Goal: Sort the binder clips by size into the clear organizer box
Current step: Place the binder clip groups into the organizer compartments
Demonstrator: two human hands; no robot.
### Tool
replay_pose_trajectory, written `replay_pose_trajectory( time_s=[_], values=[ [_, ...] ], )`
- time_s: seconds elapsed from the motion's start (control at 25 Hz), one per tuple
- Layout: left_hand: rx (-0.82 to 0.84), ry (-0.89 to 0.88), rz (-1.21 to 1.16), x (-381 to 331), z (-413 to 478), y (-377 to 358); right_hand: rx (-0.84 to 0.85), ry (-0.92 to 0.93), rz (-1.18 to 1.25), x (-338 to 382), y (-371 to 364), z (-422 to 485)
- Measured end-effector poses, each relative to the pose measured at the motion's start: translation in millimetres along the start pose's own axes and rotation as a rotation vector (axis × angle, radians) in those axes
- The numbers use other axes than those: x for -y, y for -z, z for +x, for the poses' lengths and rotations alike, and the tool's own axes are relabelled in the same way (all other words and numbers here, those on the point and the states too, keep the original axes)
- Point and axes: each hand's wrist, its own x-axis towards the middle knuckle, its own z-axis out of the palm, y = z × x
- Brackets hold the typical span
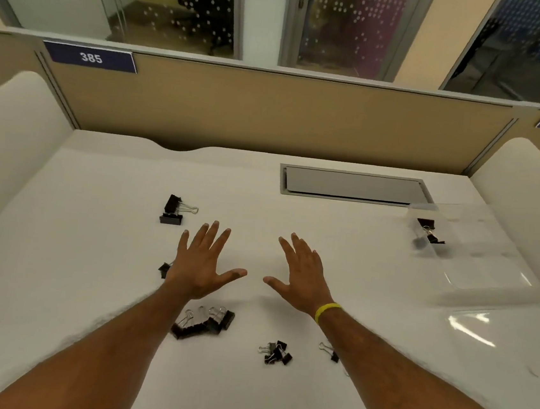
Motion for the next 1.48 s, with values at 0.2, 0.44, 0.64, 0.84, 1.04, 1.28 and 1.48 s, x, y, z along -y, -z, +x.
replay_pose_trajectory(
  time_s=[0.2, 0.44, 0.64, 0.84, 1.04, 1.28, 1.48],
  values=[
    [0.013, 0.045, -0.053, 58.5, -19.4, -4.0, 0.030, 0.009, 0.007, 43.8, -24.6, 12.7],
    [0.006, 0.077, -0.073, 108.6, -18.8, -1.9, 0.054, 0.016, 0.011, 80.7, -43.3, 39.6],
    [-0.040, 0.161, -0.146, 135.3, 5.6, 2.1, 0.065, 0.044, 0.022, 108.2, -45.3, 82.8],
    [-0.047, 0.317, -0.142, 150.4, 45.4, 1.4, 0.064, 0.062, 0.067, 130.8, -52.3, 134.1],
    [-0.084, 0.472, -0.208, 144.1, 75.3, -7.4, 0.065, 0.092, 0.048, 138.4, -65.1, 168.6],
    [-0.156, 0.523, -0.242, 144.4, 87.6, -17.6, 0.089, 0.083, 0.034, 155.0, -76.3, 219.4],
    [-0.155, 0.490, -0.302, 146.1, 91.9, -22.3, 0.133, 0.090, 0.001, 158.5, -81.6, 244.5]
  ],
)
